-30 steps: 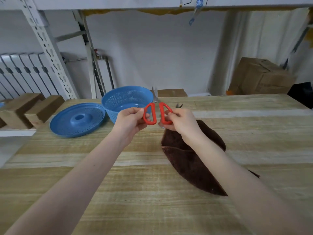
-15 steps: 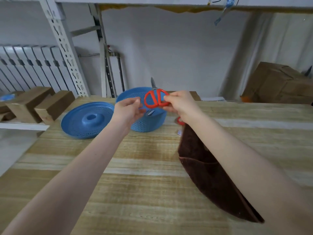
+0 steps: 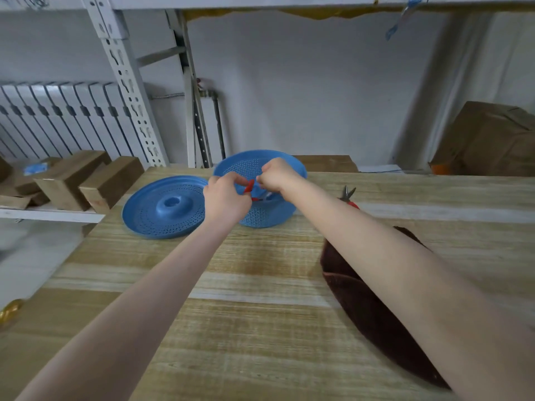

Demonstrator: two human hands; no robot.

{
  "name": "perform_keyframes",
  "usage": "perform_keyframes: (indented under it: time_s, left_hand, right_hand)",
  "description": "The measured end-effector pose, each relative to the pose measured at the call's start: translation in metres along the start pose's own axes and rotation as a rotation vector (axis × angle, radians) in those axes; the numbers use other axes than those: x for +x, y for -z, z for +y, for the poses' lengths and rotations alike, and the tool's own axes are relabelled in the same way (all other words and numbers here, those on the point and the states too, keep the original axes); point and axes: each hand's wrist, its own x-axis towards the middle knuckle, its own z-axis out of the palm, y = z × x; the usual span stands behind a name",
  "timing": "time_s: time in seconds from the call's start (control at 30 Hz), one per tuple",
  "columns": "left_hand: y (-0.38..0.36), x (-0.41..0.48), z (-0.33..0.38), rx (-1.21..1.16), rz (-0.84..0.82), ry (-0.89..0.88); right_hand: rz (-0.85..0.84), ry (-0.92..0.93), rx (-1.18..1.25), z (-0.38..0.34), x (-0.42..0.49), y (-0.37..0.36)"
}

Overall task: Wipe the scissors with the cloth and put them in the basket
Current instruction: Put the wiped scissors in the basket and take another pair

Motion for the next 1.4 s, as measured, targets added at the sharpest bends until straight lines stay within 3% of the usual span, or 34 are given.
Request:
perform_keyframes:
  time_s: [0.17, 0.23, 0.3, 0.4, 0.47, 0.53, 0.87, 1.07, 1.27, 1.4]
  left_hand:
    - [0.000, -0.005, 0.001, 0.039, -0.036, -0.002]
    - [0.001, -0.009, 0.005, 0.053, -0.029, -0.018]
    - [-0.001, -0.014, 0.013, 0.041, -0.019, -0.045]
    - [-0.010, -0.024, 0.032, 0.031, -0.013, -0.127]
    - [-0.023, -0.034, 0.050, 0.036, -0.061, -0.199]
    - [-0.036, -0.044, 0.065, 0.043, -0.123, -0.244]
    - [-0.087, -0.073, 0.101, 0.109, -0.369, -0.149]
    - [-0.112, -0.066, 0.114, 0.216, -0.400, -0.120]
    - [-0.138, -0.045, 0.120, 0.282, -0.405, -0.122]
    - [-0.155, -0.028, 0.119, 0.327, -0.417, -0.089]
  right_hand:
    - [0.240, 0.177, -0.095, 0.020, -0.022, 0.031]
    - [0.257, 0.210, -0.265, 0.033, -0.043, 0.048]
    - [0.150, 0.196, -0.558, 0.049, -0.070, 0.065]
    - [-0.152, 0.067, -0.930, 0.069, -0.104, 0.073]
    - [-0.310, -0.037, -1.033, 0.084, -0.121, 0.073]
    - [-0.326, -0.054, -1.089, 0.098, -0.130, 0.071]
    - [-0.026, -0.136, -1.044, 0.157, -0.149, 0.109]
    - [0.210, -0.160, -0.838, 0.172, -0.134, 0.146]
    - [0.222, 0.043, -0.835, 0.172, -0.118, 0.137]
    - [0.119, 0.192, -0.737, 0.168, -0.095, 0.125]
